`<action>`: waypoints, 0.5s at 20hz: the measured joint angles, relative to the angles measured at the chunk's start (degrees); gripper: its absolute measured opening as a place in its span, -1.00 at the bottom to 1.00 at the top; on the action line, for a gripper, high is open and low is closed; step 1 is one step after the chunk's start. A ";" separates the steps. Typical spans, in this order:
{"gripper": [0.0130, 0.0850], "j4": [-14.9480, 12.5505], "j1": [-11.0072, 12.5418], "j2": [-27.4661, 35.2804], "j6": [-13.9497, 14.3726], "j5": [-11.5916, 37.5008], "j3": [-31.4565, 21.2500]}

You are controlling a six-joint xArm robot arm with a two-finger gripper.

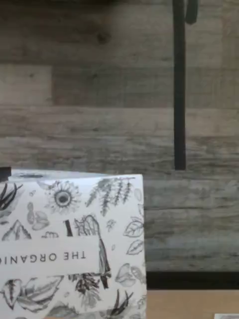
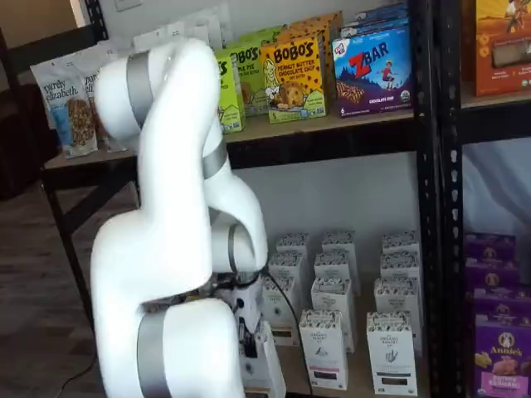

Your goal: Pick up the white box with a yellow strip in the middle, on the bottom shelf, the fourth box from the left

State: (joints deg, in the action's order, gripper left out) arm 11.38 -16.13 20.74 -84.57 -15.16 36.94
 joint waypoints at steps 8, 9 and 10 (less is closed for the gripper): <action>-0.11 -2.53 -0.66 -17.31 3.82 -10.75 -6.43; -0.11 -1.26 -0.73 -19.65 2.96 -12.77 -6.79; -0.11 -0.40 -0.82 -22.48 2.54 -14.74 -7.36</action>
State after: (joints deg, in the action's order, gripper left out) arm 10.99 -16.95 -1.74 -82.03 -29.89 29.58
